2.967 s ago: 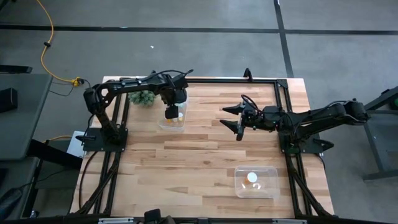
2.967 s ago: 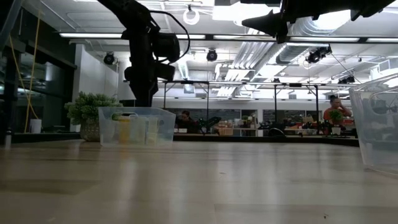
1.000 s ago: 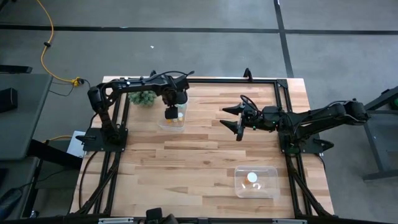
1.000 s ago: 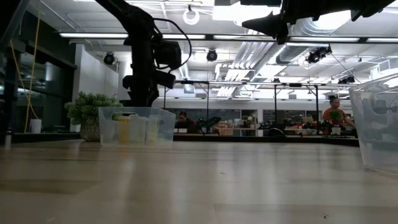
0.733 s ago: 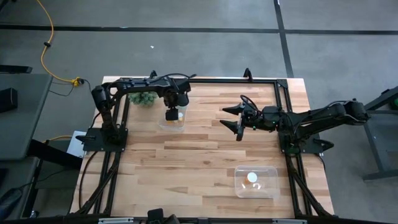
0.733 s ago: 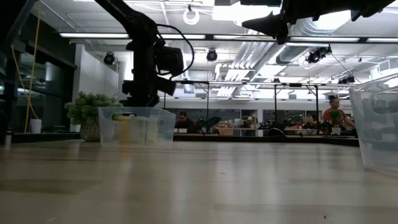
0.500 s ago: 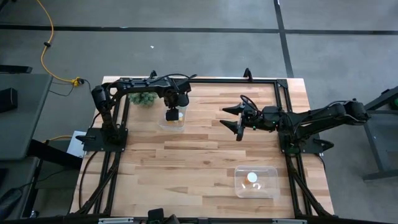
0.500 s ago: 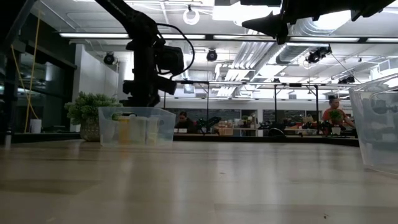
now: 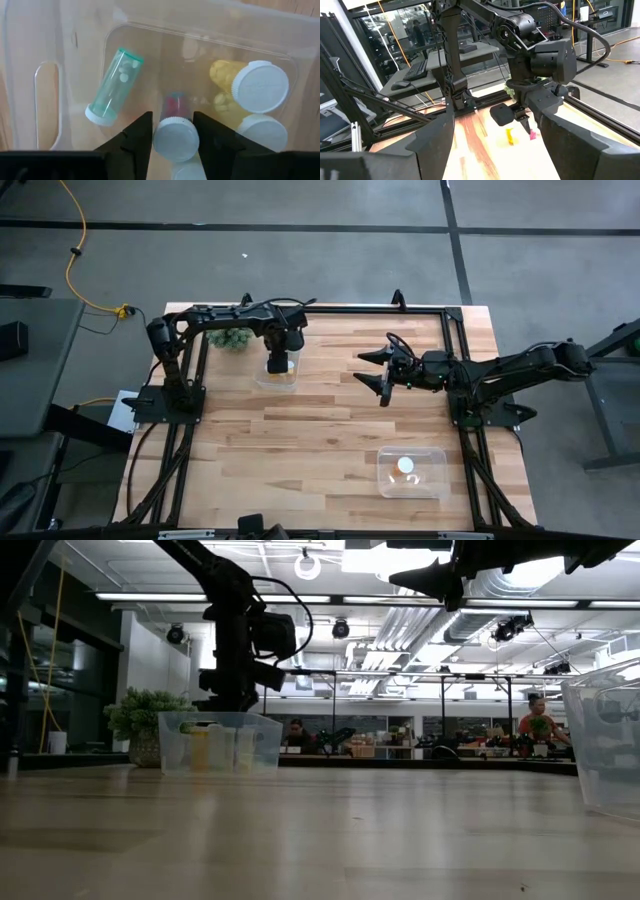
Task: Pick and place medicine bottles into bin by pill shape (circle, oval)
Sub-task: Put the blue capsule bottle into the bottom transparent bin
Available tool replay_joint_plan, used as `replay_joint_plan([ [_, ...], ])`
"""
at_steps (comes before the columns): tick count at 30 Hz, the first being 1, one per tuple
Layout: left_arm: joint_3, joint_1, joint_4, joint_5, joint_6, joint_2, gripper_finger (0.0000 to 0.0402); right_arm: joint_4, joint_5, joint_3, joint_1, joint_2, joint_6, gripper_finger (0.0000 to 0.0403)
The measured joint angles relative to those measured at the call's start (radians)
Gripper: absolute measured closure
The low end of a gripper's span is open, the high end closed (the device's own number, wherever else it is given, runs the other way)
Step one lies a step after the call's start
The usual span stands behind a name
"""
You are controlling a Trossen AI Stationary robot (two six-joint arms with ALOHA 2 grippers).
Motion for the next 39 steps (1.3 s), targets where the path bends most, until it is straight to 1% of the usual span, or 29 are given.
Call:
replay_joint_plan([
  [6, 0.002, 0.001, 0.002, -0.011, 0.025, -0.030, 0.0286, -0.003, 0.000, 0.000, 0.000, 0.000, 0.000, 0.0121],
  [13, 0.002, 0.013, 0.000, -0.039, 0.027, -0.081, 0.0288, -0.007, 0.000, 0.000, 0.000, 0.000, 0.000, 0.0121],
  [16, 0.009, 0.015, 0.000, -0.075, 0.026, -0.118, 0.0288, -0.007, 0.000, 0.000, 0.000, 0.000, 0.000, 0.0121],
  [22, 0.050, 0.017, -0.002, -0.113, 0.015, -0.207, 0.0288, -0.006, 0.000, 0.000, 0.000, 0.000, 0.000, 0.0121],
  [27, 0.101, 0.002, -0.001, -0.111, -0.044, -0.302, 0.0288, -0.007, 0.000, 0.000, 0.000, 0.000, 0.000, 0.0121],
  [30, 0.120, -0.034, -0.002, -0.091, -0.071, -0.358, 0.0288, -0.009, 0.000, 0.000, 0.000, 0.000, 0.000, 0.0121],
  [32, 0.126, -0.075, -0.002, -0.089, -0.110, -0.383, 0.0288, -0.048, 0.000, 0.008, 0.000, 0.000, 0.001, 0.0121],
  [34, 0.126, -0.124, -0.004, -0.089, -0.145, -0.399, 0.0288, -0.154, -0.001, 0.048, 0.001, 0.003, 0.000, 0.0121],
  [37, 0.127, -0.209, -0.001, -0.089, -0.181, -0.398, 0.0288, -0.317, -0.009, 0.144, 0.001, 0.044, -0.031, 0.0121],
  [39, 0.127, -0.270, 0.020, -0.091, -0.213, -0.377, 0.0288, -0.365, -0.016, 0.205, 0.001, 0.090, -0.066, 0.0121],
])
